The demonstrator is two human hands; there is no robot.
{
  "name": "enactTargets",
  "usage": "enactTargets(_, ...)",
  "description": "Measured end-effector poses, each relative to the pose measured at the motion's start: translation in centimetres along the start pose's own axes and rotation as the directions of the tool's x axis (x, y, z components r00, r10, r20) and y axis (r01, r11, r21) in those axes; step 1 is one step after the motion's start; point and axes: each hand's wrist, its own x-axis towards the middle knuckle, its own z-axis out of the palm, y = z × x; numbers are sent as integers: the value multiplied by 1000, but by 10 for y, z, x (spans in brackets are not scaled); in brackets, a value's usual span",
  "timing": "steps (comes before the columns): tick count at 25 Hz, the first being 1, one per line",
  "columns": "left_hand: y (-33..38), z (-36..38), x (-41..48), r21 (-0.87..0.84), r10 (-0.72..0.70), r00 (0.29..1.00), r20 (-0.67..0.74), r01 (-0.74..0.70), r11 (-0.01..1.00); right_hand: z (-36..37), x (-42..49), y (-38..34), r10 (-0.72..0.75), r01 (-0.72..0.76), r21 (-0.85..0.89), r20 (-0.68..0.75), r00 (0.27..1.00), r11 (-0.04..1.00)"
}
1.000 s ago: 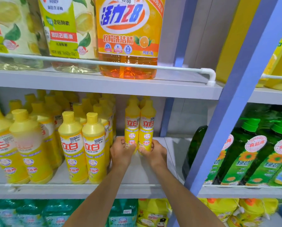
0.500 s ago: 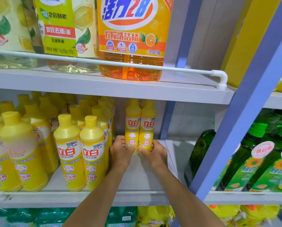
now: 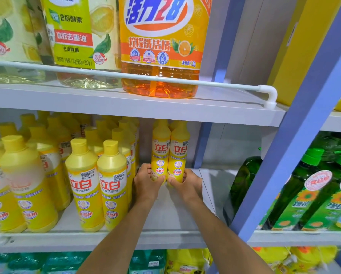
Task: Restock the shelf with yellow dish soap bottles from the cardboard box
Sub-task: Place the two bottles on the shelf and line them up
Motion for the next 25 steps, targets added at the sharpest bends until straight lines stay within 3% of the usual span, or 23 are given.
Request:
enactTargets(9, 12, -17, -5, 137, -22, 987, 160, 0, 991, -17, -5, -8, -104, 118, -167, 87, 991, 979)
enactTargets(13, 30, -40, -26, 286, 55, 945, 324, -153, 946, -35, -17, -13, -166, 205, -303, 148, 975, 931)
enactTargets(15, 42, -56, -38, 436, 51, 887, 459, -275, 857, -47, -28, -19, -199, 268, -373, 213, 957, 888)
enactTargets(18, 61, -78, -58, 613, 2, 778, 628, -496, 615, -65, -54, -29, -224, 367, -481, 328, 918, 796)
enactTargets(22, 87, -109, -100, 584, 21, 664, 747, -672, 456, -90, -100, -43, -205, 412, -608, 382, 901, 679)
enactTargets(25, 96, -151, -133, 559, 121, 618, 777, -766, 318, -105, -148, -54, -198, 397, -669, 355, 914, 629)
